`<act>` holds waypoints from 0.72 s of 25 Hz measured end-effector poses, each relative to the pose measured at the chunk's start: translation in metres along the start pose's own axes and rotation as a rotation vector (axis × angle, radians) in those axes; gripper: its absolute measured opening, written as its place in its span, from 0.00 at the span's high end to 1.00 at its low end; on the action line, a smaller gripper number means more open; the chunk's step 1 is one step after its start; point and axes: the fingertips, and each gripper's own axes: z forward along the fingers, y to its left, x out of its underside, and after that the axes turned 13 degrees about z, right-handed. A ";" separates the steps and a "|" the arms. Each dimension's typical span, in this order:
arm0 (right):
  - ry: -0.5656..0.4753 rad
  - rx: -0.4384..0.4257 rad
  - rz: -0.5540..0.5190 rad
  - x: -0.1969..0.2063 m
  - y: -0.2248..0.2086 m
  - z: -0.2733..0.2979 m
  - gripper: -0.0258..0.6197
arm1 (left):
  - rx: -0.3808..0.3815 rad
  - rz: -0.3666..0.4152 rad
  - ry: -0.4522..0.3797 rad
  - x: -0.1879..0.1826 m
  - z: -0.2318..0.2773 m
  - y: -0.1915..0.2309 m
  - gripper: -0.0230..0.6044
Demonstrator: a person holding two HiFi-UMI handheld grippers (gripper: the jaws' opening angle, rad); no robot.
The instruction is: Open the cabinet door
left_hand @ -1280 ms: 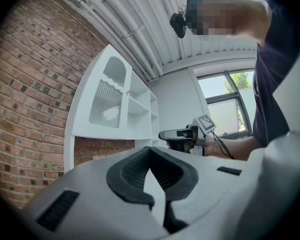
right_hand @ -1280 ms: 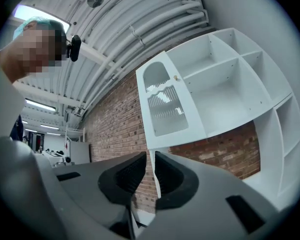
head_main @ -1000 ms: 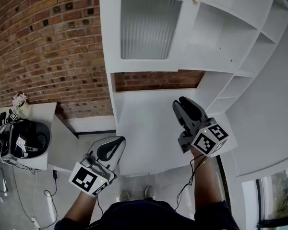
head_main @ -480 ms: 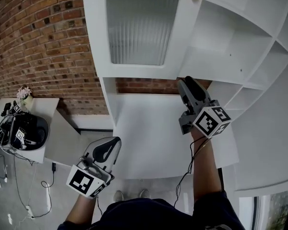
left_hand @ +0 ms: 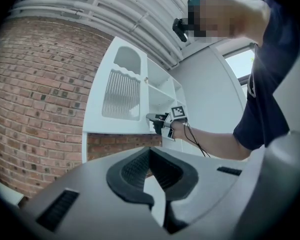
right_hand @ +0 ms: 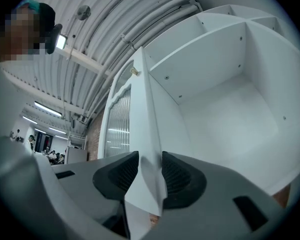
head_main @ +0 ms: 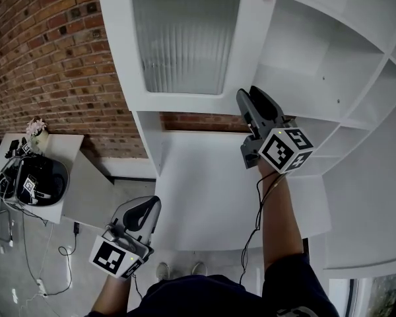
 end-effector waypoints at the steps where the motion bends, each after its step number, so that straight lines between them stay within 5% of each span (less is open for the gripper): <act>1: -0.002 0.002 0.002 0.000 -0.001 0.001 0.73 | -0.003 -0.001 0.002 0.001 -0.001 0.001 0.96; 18: 0.000 0.032 -0.002 -0.001 -0.002 0.003 0.74 | -0.029 -0.007 0.007 -0.001 -0.040 0.007 0.96</act>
